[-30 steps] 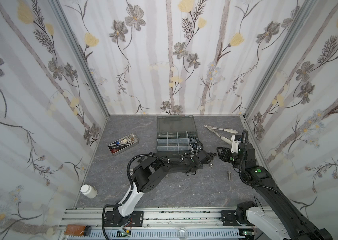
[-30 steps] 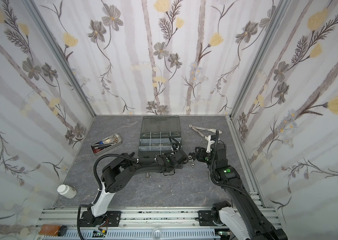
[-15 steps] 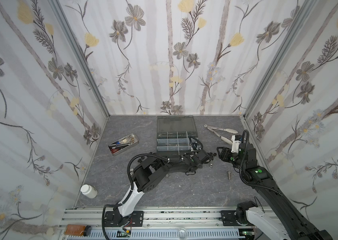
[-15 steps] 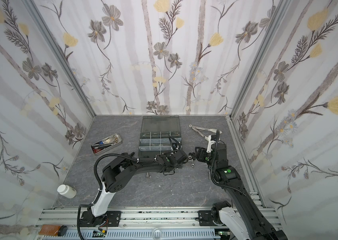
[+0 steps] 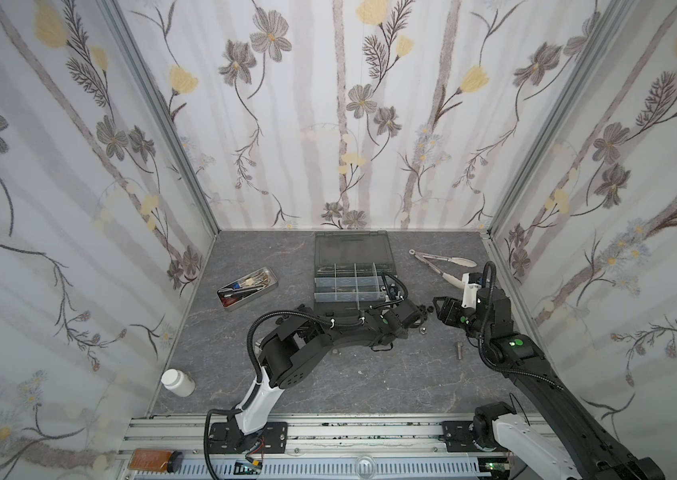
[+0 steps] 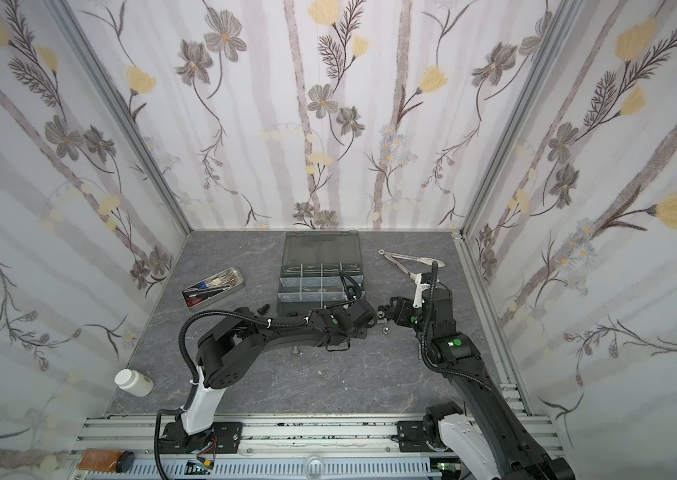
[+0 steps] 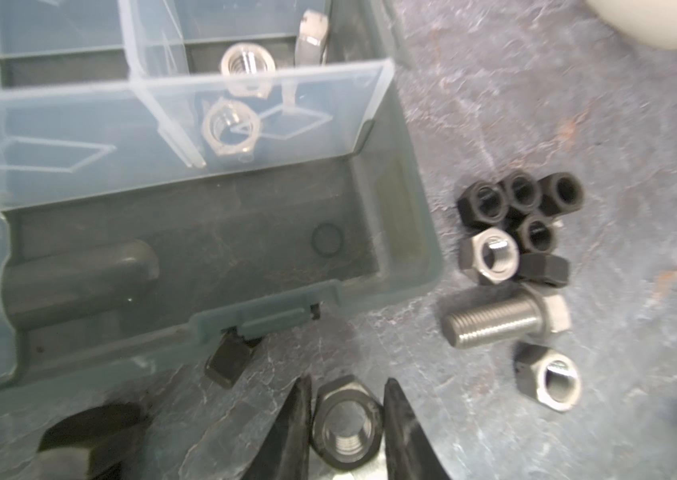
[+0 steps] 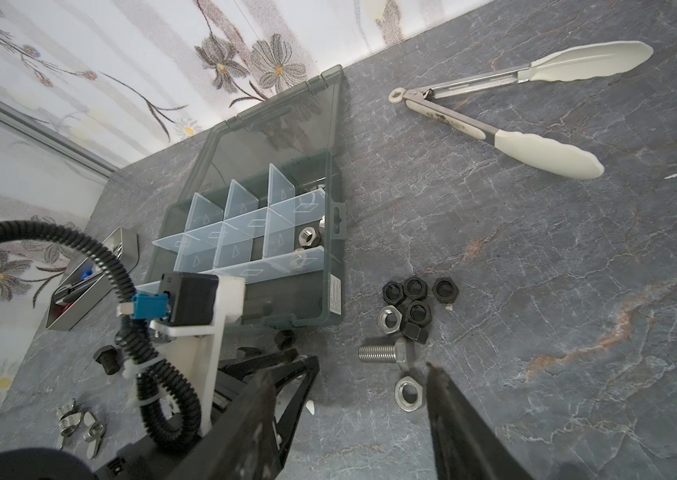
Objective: Sort the screws and nuts into containers
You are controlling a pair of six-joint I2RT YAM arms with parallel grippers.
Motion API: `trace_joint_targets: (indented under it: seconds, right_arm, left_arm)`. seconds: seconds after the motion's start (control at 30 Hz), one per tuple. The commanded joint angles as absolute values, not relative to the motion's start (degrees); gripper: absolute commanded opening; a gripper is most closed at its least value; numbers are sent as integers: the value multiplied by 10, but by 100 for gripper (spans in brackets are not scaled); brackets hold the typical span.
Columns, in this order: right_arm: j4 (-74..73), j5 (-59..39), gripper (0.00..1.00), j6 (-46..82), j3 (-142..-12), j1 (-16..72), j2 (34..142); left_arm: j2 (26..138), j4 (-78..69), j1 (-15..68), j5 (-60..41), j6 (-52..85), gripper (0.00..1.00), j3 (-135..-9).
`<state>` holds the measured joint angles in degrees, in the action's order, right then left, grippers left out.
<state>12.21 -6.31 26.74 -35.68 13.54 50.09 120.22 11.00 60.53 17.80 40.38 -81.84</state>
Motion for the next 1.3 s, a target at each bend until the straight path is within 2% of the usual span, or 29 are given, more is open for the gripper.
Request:
trace_joint_targets:
  seconds: [0.0, 0.5, 0.77, 1.1, 1.27]
  right_arm:
    - [121, -79, 59, 271, -352, 136, 498]
    - [134, -113, 61, 278, -315, 137, 476]
    - [127, -119, 61, 286, -287, 138, 478]
    - [120, -120, 62, 291, -283, 144, 496]
    - [124, -116, 62, 289, -289, 148, 495]
  left_arm:
    - [1186, 103, 606, 182, 399, 28, -816]
    - [1117, 105, 604, 186, 377, 29, -797]
    - [1089, 98, 576, 173, 353, 30, -778]
    - [1096, 92, 583, 149, 360, 49, -729]
    - [1103, 76, 589, 143, 379, 63, -690]
